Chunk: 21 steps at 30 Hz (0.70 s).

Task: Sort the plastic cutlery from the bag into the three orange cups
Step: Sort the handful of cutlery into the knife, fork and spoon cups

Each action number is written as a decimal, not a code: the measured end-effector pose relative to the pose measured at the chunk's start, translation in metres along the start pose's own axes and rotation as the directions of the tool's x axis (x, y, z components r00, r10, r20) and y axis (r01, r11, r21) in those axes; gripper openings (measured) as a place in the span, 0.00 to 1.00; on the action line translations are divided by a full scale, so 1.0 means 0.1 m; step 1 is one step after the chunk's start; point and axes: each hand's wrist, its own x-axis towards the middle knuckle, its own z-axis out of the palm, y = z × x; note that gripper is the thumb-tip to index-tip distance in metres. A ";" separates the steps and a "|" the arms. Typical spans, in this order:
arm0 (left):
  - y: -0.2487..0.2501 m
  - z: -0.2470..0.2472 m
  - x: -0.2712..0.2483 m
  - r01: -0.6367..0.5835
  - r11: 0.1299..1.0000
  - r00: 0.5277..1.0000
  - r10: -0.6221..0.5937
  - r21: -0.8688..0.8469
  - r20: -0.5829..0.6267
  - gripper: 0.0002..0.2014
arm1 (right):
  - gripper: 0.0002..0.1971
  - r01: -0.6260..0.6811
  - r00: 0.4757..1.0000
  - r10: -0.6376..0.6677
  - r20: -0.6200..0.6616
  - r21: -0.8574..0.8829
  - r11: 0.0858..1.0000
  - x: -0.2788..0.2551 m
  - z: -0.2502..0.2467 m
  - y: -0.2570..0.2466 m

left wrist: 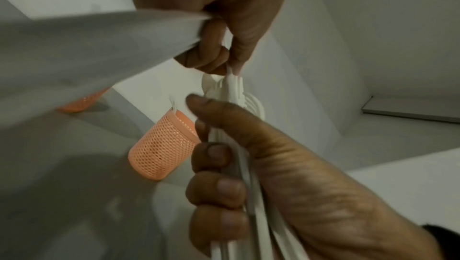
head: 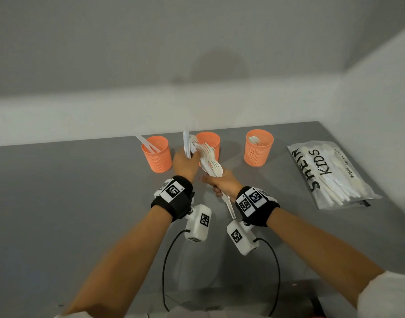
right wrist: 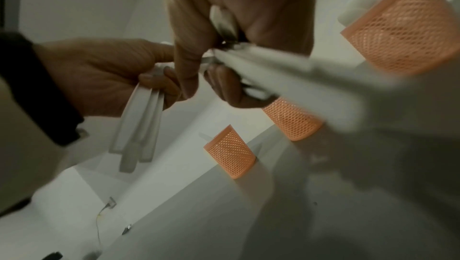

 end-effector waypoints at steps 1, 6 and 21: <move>0.01 -0.02 0.01 0.003 1.000 0.999 -0.004 -0.002 -0.039 0.11 | 0.11 -0.007 1.000 0.006 0.020 0.026 1.000 -0.01 0.00 0.00; 0.04 -0.26 0.26 0.060 0.976 0.971 -0.106 -0.210 -0.216 0.09 | 0.09 -0.044 0.998 0.036 0.054 0.162 0.986 -0.03 -0.04 0.03; -0.42 -0.24 -0.41 0.646 0.763 0.561 -0.506 0.036 0.656 0.14 | 0.15 0.355 0.876 -0.257 -0.407 0.184 0.917 0.12 -0.11 -0.36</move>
